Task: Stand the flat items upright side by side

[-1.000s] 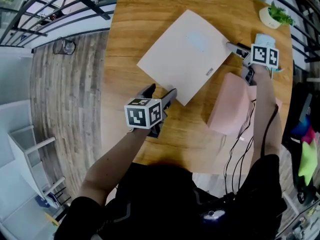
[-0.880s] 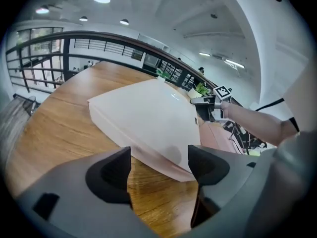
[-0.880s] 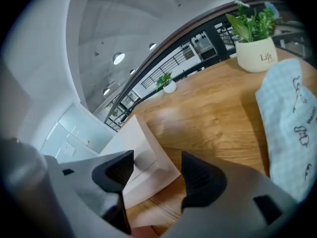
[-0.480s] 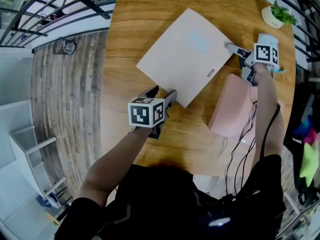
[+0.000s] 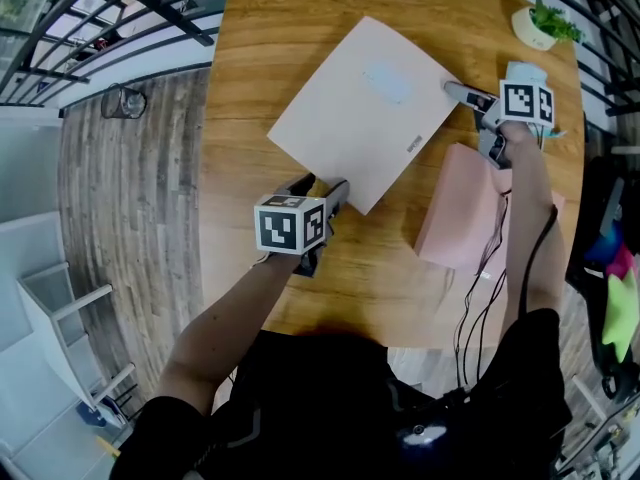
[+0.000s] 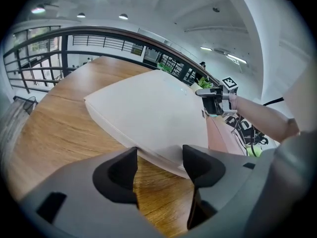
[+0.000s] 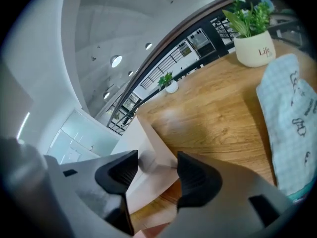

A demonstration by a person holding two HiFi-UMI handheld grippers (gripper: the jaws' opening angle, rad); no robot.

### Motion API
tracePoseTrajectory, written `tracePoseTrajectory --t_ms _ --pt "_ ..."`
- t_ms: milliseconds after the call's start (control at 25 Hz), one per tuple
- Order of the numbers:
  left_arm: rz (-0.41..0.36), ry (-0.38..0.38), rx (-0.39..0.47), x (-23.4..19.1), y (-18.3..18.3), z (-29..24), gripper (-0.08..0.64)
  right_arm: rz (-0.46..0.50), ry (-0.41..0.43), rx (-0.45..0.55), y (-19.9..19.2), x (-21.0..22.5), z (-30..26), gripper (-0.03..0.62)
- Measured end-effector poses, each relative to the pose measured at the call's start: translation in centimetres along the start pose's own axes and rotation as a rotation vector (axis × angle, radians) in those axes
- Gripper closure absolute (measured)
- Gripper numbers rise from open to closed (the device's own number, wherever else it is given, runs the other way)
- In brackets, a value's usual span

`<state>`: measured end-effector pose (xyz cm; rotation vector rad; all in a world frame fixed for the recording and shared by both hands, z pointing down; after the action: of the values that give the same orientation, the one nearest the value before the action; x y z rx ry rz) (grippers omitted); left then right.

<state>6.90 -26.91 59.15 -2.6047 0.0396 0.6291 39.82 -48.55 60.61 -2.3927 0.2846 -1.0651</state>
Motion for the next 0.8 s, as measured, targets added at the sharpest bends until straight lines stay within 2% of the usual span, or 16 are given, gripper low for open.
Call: tracePoseTrajectory --t_ms 200,600,800 --pt "-0.010 -0.009 -0.029 -0.6 -0.1 0.6 0.256 0.121 -0.061 0.074 0.5 -4.0 2.2 0.345" --pt "-0.056 -0.073 -0.088 -1.9 -0.8 1.5 0.249 0.368 -0.187 0.135 0.3 -14.0 7.6 0.356" --pt "-0.086 -0.081 -0.110 -2.0 -0.6 1.6 0.245 0.470 -0.216 0.168 0.1 -18.8 9.9 0.367"
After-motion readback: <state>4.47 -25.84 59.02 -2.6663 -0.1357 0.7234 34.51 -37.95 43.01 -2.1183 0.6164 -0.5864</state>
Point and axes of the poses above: the fingertips, and each gripper's own axes: z backward along the fingers, x to its right, y out of its top, the point moved 8 cm from there along z, backward along the fingers, and after that the axes turned 7 degrees about z, right-handed, at the moved point
